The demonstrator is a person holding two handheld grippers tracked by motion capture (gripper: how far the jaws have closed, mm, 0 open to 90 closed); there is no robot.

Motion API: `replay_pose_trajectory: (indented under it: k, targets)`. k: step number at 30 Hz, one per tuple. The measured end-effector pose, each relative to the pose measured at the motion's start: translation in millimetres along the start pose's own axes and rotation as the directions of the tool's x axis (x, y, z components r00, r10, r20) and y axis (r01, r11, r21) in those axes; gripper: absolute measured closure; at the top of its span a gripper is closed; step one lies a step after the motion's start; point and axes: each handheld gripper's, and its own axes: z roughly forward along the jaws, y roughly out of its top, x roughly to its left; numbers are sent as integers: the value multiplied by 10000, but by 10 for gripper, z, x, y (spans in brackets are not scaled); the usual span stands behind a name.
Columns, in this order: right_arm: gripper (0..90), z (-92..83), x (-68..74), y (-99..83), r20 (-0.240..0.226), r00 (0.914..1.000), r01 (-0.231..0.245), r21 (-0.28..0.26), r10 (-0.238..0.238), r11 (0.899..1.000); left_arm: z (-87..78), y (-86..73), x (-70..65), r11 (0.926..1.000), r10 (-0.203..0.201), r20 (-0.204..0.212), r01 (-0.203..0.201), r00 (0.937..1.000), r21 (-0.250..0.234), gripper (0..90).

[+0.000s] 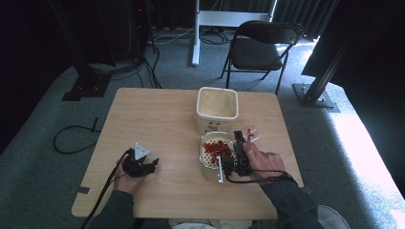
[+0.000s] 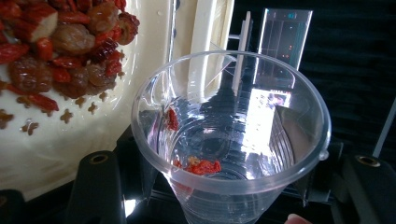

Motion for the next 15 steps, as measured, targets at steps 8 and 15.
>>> replay_pose_trajectory:
  k: [8,15]
  targets:
    - [350,-20,-119,-33,170,9988,-456,-117,458,9989,-6,-6,8,10000,-64,-36,64,10000,-59,402]
    - [349,-28,-86,-43,-96,9977,-673,-323,671,9972,-5,-5,0,10000,-52,-25,52,10000,-33,402]
